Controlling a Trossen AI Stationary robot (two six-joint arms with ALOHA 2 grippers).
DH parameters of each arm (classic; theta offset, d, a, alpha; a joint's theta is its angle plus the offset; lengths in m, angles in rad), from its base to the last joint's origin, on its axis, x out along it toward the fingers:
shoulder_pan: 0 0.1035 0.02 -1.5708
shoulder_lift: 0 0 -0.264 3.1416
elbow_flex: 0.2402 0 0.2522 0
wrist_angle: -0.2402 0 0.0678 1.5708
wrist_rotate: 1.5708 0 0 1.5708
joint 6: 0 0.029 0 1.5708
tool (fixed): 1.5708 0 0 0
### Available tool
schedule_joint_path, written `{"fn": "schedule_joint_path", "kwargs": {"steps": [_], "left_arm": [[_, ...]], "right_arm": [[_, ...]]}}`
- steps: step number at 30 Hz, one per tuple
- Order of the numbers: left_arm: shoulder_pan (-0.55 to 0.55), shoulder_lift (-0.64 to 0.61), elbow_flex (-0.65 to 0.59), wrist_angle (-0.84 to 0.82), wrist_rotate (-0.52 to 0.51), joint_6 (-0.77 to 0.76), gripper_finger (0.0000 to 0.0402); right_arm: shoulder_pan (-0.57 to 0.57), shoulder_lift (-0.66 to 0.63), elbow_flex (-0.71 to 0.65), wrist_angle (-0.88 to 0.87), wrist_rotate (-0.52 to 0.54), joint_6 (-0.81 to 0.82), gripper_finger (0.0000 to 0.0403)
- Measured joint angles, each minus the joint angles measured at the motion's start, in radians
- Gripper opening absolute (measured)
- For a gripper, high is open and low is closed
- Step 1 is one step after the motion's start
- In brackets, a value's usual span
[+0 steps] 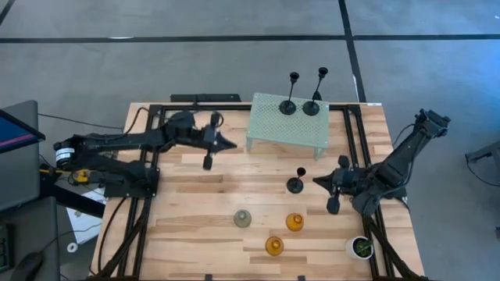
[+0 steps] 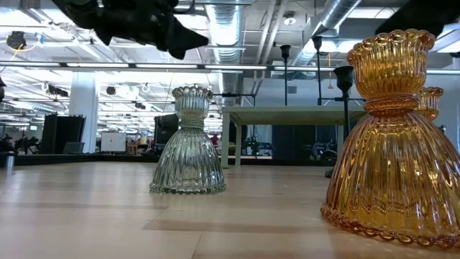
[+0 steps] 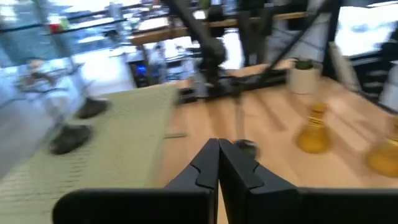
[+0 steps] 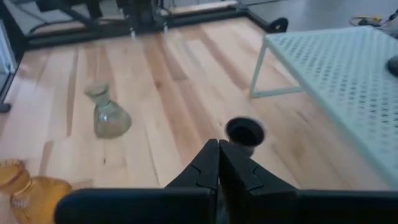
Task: Pick & Place candle stick holders
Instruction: Put the top right black candle holder on the shelf
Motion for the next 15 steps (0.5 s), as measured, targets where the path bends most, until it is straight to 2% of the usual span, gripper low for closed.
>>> {"fn": "schedule_joint_path", "kwargs": {"steps": [6, 15], "left_arm": [[-0.077, 0.014, -0.056, 0.029, 0.007, 0.001, 0.0005], [-0.148, 0.066, -0.064, 0.092, 0.007, 0.002, 0.0005]], "right_arm": [[0.037, 0.084, 0.000, 0.014, 0.000, 0.033, 0.0000], [0.073, 0.254, 0.000, -0.088, -0.001, 0.359, 0.0000]]}}
